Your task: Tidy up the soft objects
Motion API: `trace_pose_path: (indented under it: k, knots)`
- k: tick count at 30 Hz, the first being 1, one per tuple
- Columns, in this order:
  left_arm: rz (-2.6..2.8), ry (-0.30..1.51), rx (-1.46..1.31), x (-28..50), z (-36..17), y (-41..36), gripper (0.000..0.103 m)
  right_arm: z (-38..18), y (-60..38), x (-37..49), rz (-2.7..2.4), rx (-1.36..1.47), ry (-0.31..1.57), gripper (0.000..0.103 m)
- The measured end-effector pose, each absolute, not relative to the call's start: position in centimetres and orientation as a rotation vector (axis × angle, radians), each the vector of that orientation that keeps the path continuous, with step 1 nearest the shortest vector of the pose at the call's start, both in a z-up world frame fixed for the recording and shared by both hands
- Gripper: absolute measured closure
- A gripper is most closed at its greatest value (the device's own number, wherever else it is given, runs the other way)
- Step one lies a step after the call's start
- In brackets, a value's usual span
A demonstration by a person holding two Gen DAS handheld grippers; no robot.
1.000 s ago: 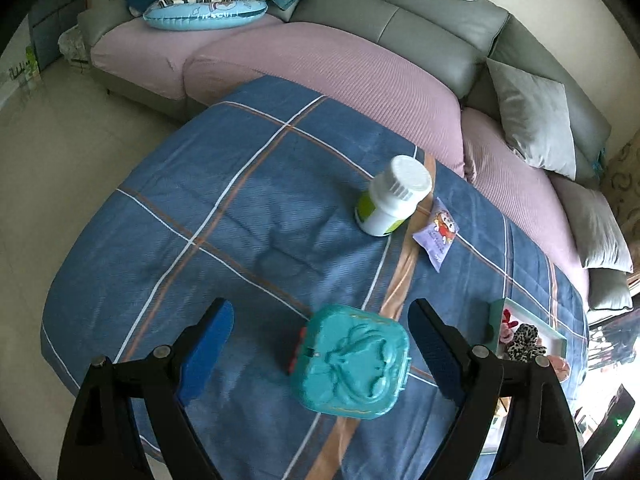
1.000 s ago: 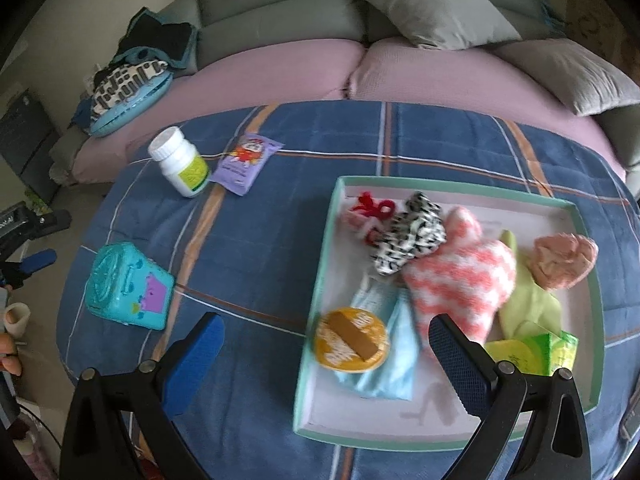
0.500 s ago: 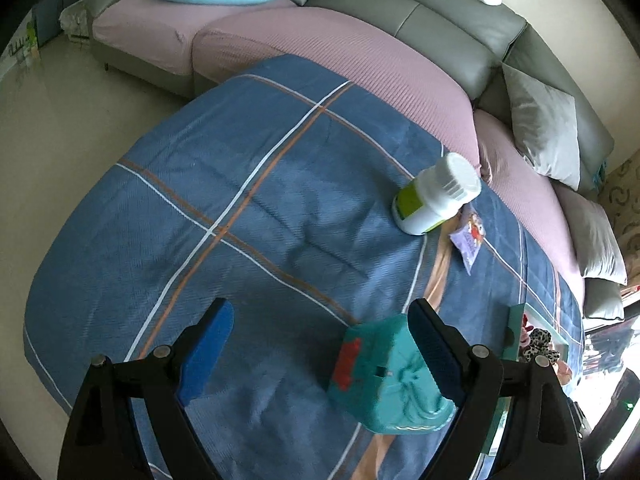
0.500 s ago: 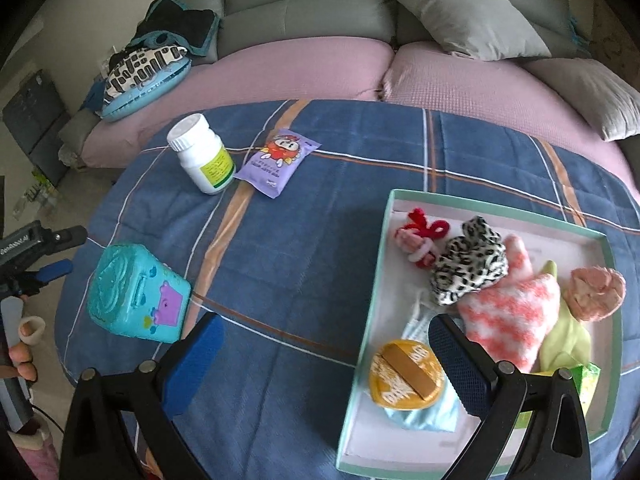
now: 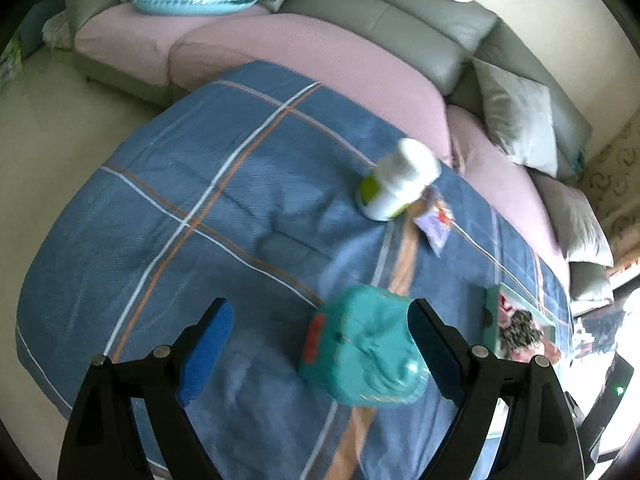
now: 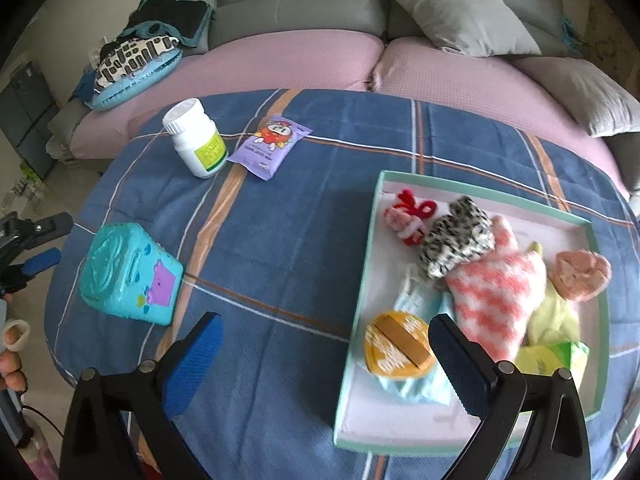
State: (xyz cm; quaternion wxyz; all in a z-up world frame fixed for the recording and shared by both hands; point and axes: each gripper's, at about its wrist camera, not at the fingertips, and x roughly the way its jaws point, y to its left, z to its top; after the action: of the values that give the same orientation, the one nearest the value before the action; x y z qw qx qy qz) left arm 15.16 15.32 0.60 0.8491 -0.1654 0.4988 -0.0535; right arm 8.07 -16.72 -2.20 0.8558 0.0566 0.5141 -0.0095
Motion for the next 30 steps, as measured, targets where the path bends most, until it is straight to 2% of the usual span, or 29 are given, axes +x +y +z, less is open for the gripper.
trace_pose_path:
  k: [14, 30]
  knots:
    - [-0.281, 1.016, -0.111, 7.1, 3.0, 4.4, 0.014, 0.6, -20.2, 0.8, -0.128, 0.128, 1.05, 0.0]
    - [-0.172, 1.024, 0.105, 0.8, 1.2, -0.9, 0.013, -1.1, -22.8, -5.3, -0.176, 0.15, 1.07, 0.0]
